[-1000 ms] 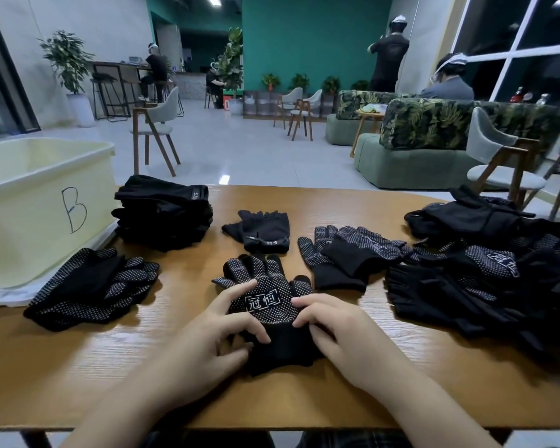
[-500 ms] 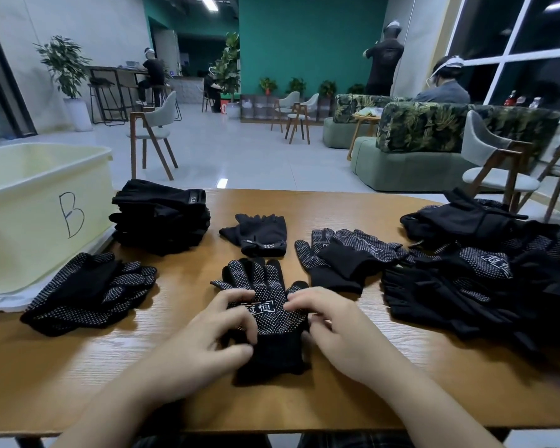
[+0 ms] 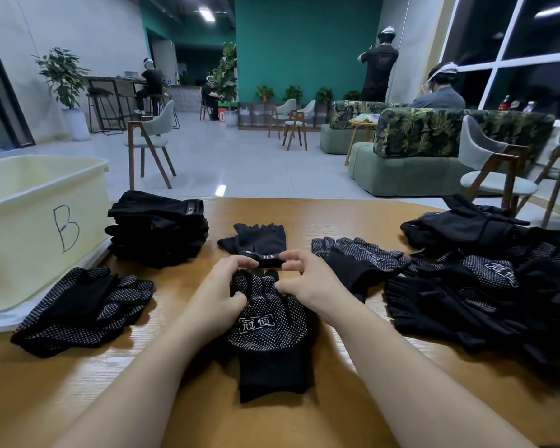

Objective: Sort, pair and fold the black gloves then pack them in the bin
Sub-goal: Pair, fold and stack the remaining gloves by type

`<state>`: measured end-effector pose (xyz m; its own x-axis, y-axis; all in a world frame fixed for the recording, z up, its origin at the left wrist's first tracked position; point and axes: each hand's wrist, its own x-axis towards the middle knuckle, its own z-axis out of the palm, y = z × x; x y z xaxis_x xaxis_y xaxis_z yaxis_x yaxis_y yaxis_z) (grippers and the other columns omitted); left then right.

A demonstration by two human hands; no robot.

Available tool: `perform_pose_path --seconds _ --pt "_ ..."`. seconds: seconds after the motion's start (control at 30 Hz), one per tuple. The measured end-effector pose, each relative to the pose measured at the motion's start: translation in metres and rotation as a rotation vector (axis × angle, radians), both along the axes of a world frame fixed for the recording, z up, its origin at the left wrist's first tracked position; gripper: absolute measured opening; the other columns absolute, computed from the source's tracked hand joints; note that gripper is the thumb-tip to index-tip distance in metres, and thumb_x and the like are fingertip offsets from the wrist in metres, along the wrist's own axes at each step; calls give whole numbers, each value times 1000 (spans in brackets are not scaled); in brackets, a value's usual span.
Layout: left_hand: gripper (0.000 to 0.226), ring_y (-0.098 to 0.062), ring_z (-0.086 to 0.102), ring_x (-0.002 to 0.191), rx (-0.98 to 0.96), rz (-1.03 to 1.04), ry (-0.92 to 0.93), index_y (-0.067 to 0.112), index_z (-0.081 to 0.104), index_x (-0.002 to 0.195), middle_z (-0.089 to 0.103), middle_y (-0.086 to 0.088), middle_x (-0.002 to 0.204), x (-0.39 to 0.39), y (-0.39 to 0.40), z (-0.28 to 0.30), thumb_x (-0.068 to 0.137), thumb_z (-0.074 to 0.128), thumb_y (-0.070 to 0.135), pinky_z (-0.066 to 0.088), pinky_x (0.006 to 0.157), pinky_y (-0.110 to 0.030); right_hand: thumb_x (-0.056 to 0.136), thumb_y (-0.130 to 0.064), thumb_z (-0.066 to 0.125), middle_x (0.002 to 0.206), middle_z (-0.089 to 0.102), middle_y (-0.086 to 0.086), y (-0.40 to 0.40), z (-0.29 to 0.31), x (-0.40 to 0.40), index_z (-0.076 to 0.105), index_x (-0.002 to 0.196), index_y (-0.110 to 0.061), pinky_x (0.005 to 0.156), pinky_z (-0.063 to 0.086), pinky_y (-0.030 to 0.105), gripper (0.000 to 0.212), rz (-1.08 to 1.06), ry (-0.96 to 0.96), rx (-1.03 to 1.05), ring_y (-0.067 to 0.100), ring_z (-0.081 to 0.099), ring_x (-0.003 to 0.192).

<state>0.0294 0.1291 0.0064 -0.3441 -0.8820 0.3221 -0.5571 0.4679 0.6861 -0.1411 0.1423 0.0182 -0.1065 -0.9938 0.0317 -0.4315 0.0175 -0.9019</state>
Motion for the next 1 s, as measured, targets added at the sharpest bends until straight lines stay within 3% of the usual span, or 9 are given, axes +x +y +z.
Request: perform_pose_path --seconds 0.1,0.17,0.23,0.37,0.47,0.6,0.73,0.83,1.0 --pt "62 3 30 125 -54 -17 -15 30 46 122 39 9 132 4 -1 -7 78 53 -14 12 98 5 77 -3 62 107 58 -7 0 -7 -1 58 112 -26 61 40 13 42 -38 119 -32 10 57 85" --pt "60 4 25 126 -82 35 -31 29 44 128 32 7 139 6 -4 -11 82 59 -6 12 100 0 78 -4 60 109 57 -6 1 -8 2 58 113 -26 70 45 20 41 -59 235 -60 15 56 89" --pt "55 -1 33 121 -73 132 -32 22 43 132 31 3 139 7 -6 -15 84 64 4 21 100 -11 82 -15 60 110 60 -4 -3 -7 6 57 117 -24 85 49 30 36 -69 341 -59 18 58 96" --pt "44 -21 52 105 -44 329 -23 16 46 127 49 -1 117 13 -10 -20 88 63 25 42 93 -32 84 -37 62 104 65 -4 -16 -4 14 57 115 -23 90 48 35 34 -73 432 16 18 58 99" --pt "29 -20 50 95 -42 393 -68 22 51 116 57 10 84 15 -8 -18 90 58 32 44 81 -38 81 -23 63 100 66 -3 -22 -2 16 57 113 -23 87 50 35 32 -48 393 32 18 61 96" --pt "28 -16 49 94 -56 351 -93 28 50 113 58 14 80 13 -6 -17 86 58 21 44 85 -40 80 -15 59 91 58 -8 -22 1 16 56 107 -24 87 48 37 29 -97 377 -63 19 57 95" --pt "31 -17 53 92 -109 328 -78 28 50 112 54 18 81 12 -5 -15 86 58 14 43 87 -42 86 -39 59 112 55 -3 -20 5 24 65 99 -29 94 38 37 17 -96 634 -102 21 45 112" --pt "33 -12 56 83 -140 276 7 32 48 105 54 18 82 12 -4 -15 85 60 10 46 84 -43 85 -53 57 110 60 -2 -25 8 31 72 92 -29 94 35 39 29 -22 721 8 23 42 114" --pt "32 -6 56 80 -176 204 82 28 50 106 55 13 88 12 -3 -15 87 59 4 49 73 -26 86 -41 58 100 66 -3 -26 3 33 72 85 -26 92 34 38 21 -44 654 -42 24 48 110"
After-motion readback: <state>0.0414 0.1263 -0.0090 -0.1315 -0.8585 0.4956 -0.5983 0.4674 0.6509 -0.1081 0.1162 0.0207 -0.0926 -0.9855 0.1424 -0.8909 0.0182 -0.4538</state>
